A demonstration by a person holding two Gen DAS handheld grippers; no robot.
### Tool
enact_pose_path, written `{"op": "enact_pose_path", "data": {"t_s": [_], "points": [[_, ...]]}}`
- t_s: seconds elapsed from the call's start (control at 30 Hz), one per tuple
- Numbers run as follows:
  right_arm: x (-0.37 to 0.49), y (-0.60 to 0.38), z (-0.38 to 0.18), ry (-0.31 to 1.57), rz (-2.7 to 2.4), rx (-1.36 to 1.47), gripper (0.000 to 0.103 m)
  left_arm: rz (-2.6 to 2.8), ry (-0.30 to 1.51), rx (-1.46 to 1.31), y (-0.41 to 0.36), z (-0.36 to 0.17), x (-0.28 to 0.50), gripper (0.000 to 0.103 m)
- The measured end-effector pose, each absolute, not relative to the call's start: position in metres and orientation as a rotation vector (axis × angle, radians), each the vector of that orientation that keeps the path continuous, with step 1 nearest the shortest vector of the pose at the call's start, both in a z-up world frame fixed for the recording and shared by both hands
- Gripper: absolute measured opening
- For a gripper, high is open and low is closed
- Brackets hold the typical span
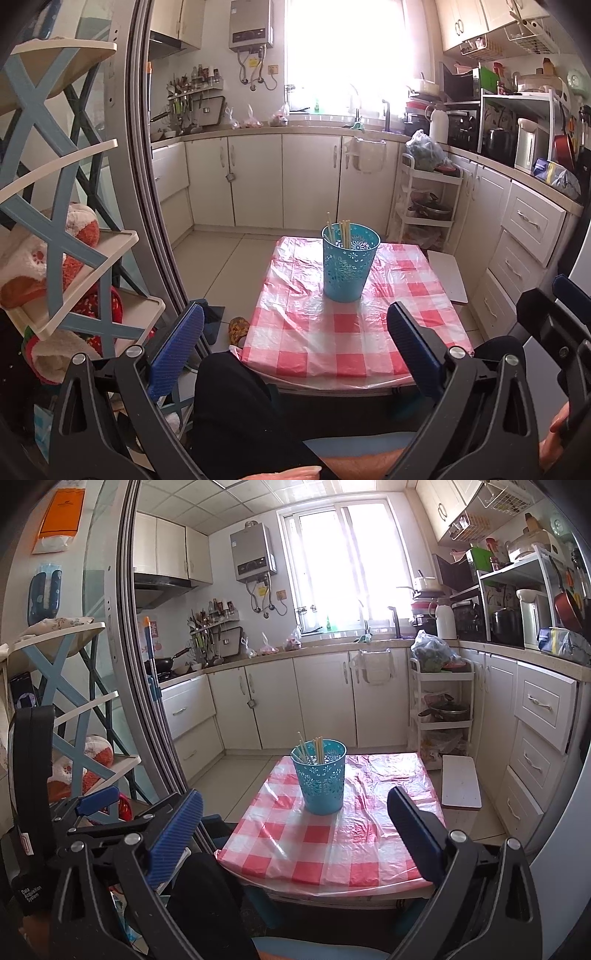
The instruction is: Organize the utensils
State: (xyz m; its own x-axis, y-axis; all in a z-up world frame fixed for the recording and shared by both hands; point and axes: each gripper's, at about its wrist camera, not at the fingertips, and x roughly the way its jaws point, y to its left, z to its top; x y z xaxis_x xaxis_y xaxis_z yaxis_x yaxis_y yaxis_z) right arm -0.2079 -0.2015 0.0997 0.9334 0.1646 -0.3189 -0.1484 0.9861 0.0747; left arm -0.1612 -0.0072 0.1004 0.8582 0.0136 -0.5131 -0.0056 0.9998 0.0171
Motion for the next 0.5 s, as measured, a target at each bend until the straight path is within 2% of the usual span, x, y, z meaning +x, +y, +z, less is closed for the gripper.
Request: {"op": "enact_pose_path", "data": {"t_s": [0.5], "points": [[-0.2046,-0.2009,0.0956,0.364,0.158,0.058,0.096,0.013,0.545,0.014,-0.006,0.0979,-0.1612,0.095]]}}
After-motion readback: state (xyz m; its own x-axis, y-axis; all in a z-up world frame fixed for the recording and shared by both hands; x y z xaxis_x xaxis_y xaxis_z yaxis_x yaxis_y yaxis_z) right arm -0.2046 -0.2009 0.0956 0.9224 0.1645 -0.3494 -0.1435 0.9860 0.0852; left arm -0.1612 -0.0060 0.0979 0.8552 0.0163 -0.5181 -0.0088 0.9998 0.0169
